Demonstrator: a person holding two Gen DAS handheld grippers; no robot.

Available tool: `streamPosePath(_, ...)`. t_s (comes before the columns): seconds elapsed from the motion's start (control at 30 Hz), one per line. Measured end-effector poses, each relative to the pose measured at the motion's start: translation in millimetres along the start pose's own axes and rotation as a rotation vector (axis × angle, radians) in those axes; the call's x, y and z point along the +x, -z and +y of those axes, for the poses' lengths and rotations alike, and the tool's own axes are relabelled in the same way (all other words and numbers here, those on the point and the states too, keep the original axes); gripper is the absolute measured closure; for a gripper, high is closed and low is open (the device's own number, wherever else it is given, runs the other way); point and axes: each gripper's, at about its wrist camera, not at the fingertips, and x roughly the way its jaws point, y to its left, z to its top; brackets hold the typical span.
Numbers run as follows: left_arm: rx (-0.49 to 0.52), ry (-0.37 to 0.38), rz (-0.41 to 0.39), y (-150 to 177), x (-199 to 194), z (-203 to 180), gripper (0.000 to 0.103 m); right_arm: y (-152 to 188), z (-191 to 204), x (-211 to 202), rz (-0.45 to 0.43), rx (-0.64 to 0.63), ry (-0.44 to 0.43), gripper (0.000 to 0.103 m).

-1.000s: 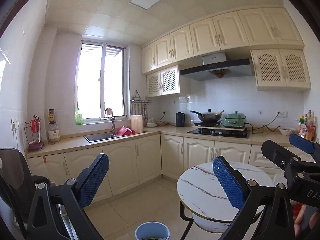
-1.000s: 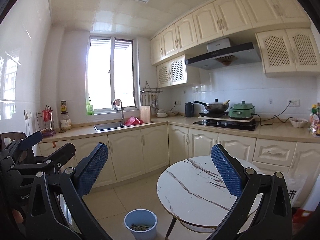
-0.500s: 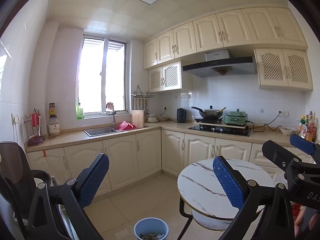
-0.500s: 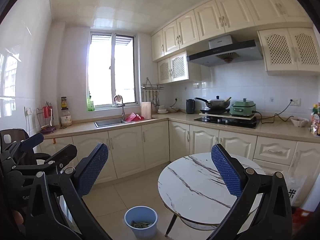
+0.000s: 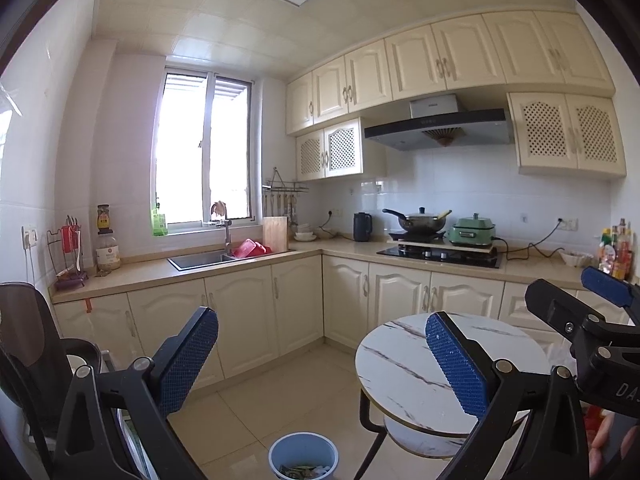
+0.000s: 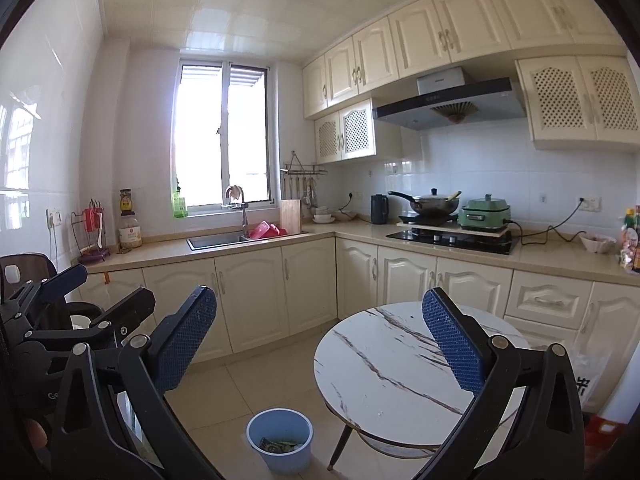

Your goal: Collect trash

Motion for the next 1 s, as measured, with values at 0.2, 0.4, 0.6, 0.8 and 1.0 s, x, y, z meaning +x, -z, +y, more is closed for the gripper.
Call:
streamPosePath(0.2, 0.001, 0.003, 0.005, -19.2, 2.6, 2.7, 0.001, 1.4, -1.4, 1.1, 0.008, 0.005, -0.001, 0.000)
streamPosePath(0.4, 0.002, 0.003, 0.006, -25.2, 4.3, 4.6, 0.001, 1.0, -1.8, 2.4, 0.011, 0.006, -0.005, 0.000)
streamPosePath(0.6, 0.003, 0.002, 0.006, -26.8, 4.9, 4.7, 0.001, 1.6, -4.0, 3.2, 0.011, 0.007, -0.003, 0.000)
streamPosePath(0.8, 0.005, 0.007, 0.008, -35.9, 7.8, 7.2, 0.001, 3.6, -6.1, 5.3, 0.015, 0.009, -0.001, 0.000)
streamPosePath(1.0, 0.012, 0.012, 0.013, -58.3, 15.1, 13.6, 0.001, 5.2, -9.3, 5.8, 0.018, 0.012, 0.005, 0.000)
